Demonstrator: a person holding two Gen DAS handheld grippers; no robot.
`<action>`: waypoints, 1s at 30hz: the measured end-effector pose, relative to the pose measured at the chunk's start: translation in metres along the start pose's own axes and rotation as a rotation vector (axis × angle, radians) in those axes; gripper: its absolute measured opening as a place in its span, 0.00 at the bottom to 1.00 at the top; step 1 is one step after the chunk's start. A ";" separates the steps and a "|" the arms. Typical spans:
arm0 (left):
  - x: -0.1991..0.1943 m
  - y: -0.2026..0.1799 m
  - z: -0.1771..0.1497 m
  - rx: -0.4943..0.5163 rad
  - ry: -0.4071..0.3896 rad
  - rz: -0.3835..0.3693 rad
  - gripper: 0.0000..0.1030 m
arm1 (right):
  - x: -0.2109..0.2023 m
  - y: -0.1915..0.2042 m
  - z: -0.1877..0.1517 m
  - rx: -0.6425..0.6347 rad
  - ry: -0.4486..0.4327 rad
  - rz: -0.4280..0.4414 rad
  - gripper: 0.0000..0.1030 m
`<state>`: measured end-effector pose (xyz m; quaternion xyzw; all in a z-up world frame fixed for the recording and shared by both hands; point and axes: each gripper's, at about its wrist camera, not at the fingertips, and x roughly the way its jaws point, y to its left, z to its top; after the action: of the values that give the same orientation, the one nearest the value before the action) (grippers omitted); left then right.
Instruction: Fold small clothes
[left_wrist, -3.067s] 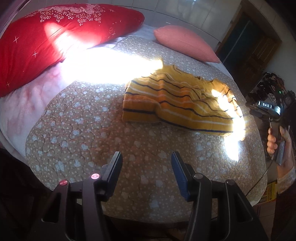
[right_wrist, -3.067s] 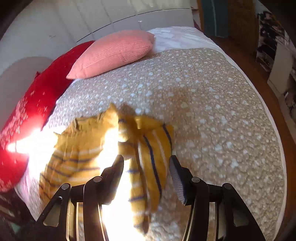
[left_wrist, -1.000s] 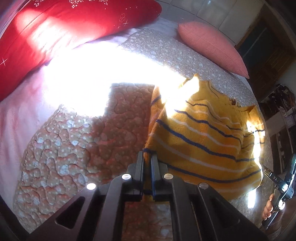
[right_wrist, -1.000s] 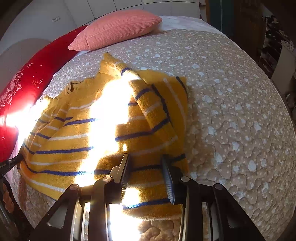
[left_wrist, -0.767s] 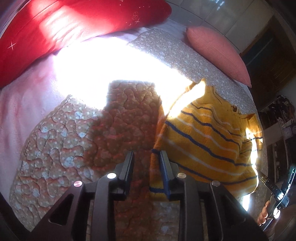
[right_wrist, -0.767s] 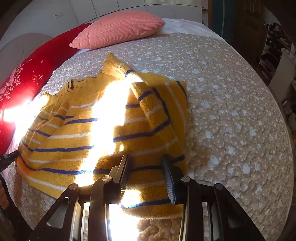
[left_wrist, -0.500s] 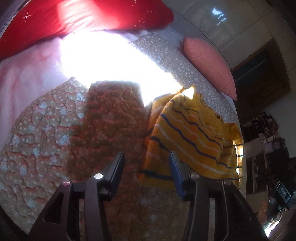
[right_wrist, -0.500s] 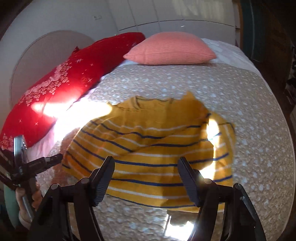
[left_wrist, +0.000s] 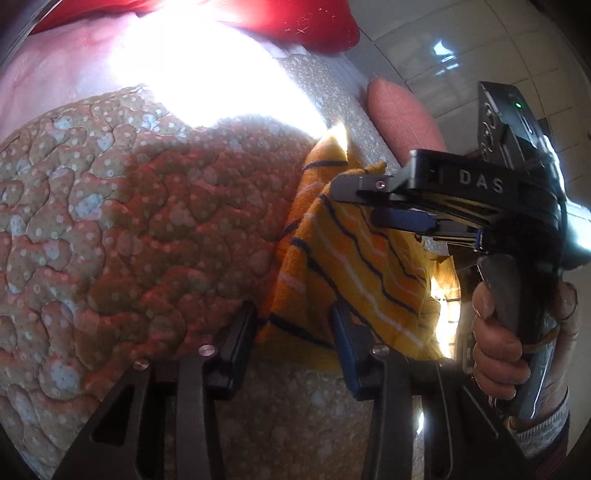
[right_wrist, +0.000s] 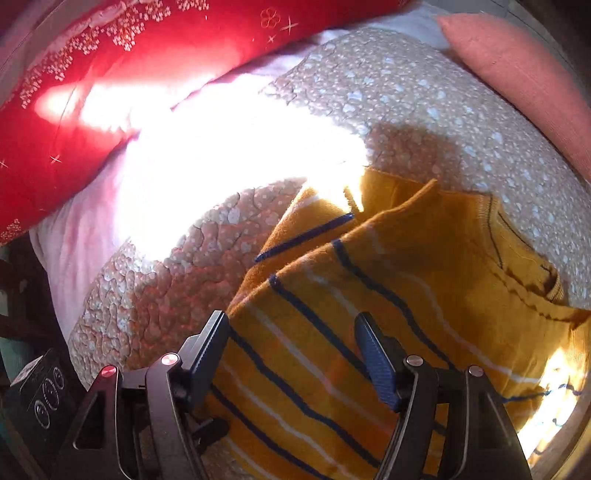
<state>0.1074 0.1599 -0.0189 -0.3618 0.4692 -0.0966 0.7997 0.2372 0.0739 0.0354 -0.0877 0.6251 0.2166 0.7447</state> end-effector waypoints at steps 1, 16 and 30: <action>0.000 0.001 0.000 -0.003 0.000 -0.008 0.38 | 0.008 0.002 0.006 -0.001 0.034 -0.005 0.72; -0.012 -0.009 -0.015 0.025 -0.030 0.075 0.24 | 0.054 0.047 0.005 -0.219 0.111 -0.246 0.68; -0.086 -0.065 -0.057 0.140 -0.116 0.083 0.27 | -0.078 -0.062 -0.049 0.007 -0.165 -0.117 0.12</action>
<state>0.0260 0.1283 0.0661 -0.2902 0.4289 -0.0749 0.8522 0.2109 -0.0173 0.0922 -0.1035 0.5560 0.1770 0.8055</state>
